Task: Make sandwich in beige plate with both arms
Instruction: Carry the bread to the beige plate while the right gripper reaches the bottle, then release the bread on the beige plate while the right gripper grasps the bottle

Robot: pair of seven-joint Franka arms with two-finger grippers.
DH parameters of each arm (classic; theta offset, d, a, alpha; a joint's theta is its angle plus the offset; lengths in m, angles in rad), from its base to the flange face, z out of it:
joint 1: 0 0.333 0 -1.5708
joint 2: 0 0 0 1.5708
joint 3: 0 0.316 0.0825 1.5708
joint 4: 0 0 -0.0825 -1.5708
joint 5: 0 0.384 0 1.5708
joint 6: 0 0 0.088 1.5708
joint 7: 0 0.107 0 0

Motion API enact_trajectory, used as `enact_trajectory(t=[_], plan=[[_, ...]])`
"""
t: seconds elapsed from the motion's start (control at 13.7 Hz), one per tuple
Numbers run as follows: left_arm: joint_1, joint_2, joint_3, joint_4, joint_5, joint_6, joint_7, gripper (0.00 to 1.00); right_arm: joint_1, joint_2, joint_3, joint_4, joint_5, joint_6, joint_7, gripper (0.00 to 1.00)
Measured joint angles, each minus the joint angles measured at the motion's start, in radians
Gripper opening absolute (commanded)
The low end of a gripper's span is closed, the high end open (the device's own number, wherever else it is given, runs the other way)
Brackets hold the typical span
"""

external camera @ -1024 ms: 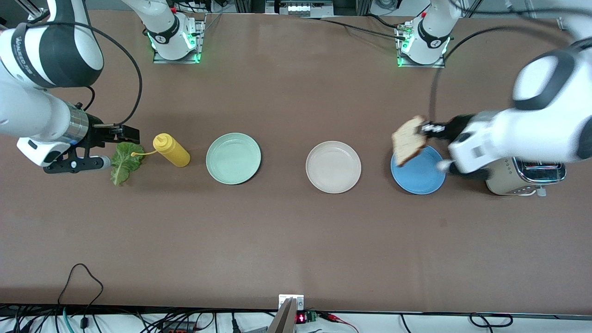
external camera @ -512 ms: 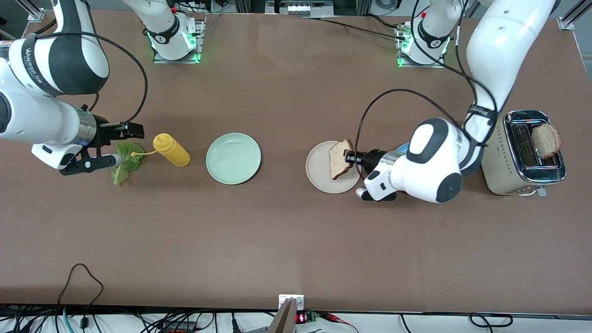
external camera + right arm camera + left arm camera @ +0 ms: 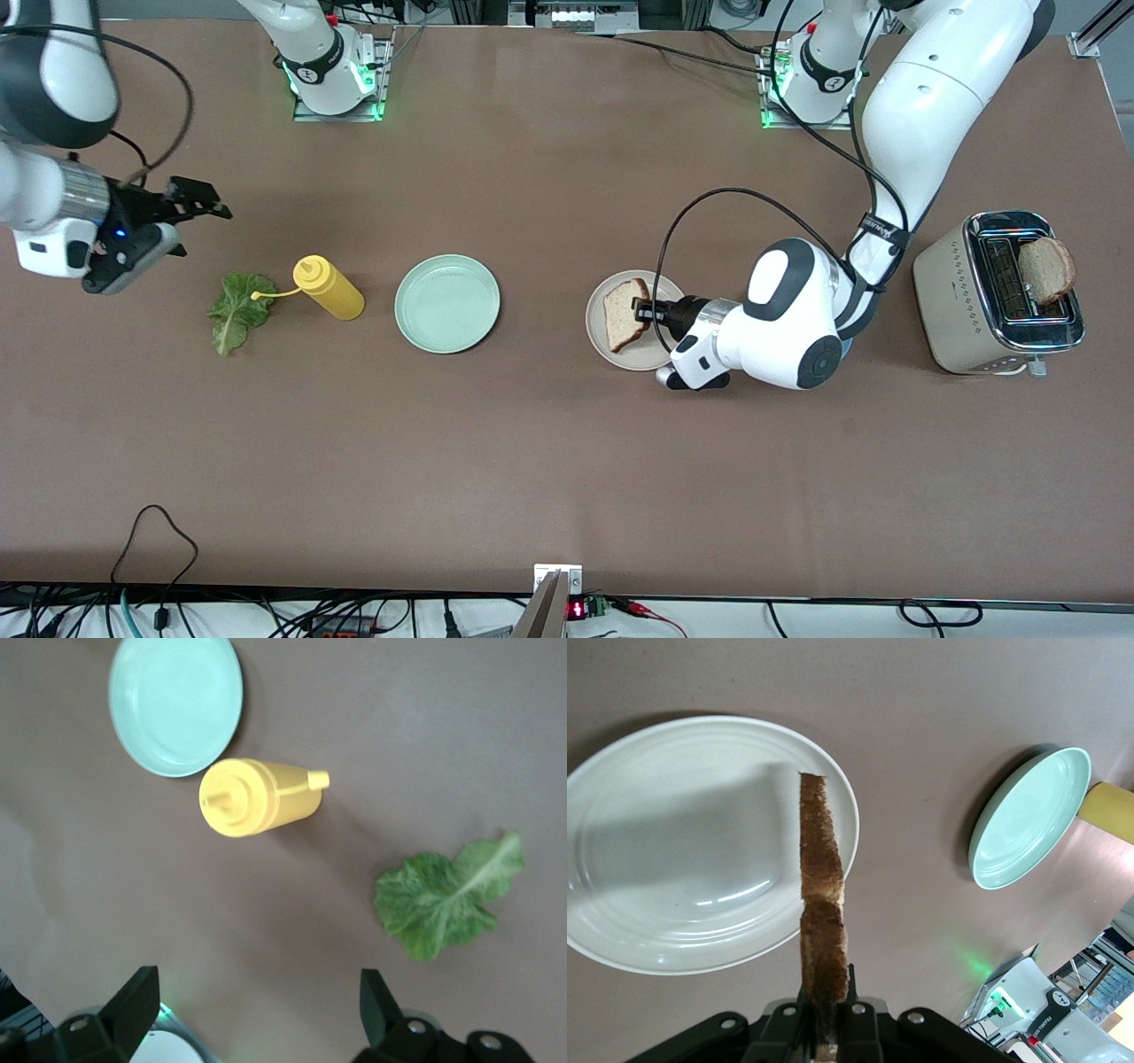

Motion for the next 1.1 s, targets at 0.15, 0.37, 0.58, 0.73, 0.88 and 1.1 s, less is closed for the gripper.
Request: enact_trajectory(t=[0.15,0.37,0.58,0.73,0.88,1.1], plan=[[0.0,0.012,0.0,-0.005,0.0,0.0,0.002,0.0,-0.093,0.002,-0.002,-0.09,0.106,0.06,-0.256,1.0],[0.0,0.02,0.0,-0.009,0.0,0.0,0.002,0.01,-0.188,0.038,-0.004,-0.19,0.244,0.119,-0.62,1.0],[0.0,0.026,0.001,-0.011,0.0,0.001,0.002,0.14,-0.241,0.154,-0.004,-0.209,0.396,0.124,-0.937,1.0],[0.003,0.037,0.004,-0.012,0.0,0.003,0.002,0.37,-0.247,0.238,-0.004,-0.208,0.493,0.128,-1.105,1.0],[0.009,0.048,0.009,-0.013,0.0,0.003,0.006,0.69,-0.247,0.304,0.001,-0.206,0.585,0.128,-1.228,1.0],[0.015,0.06,0.032,-0.013,0.0,0.003,0.025,1.0,-0.245,0.383,0.01,-0.203,0.704,0.128,-1.343,1.0]])
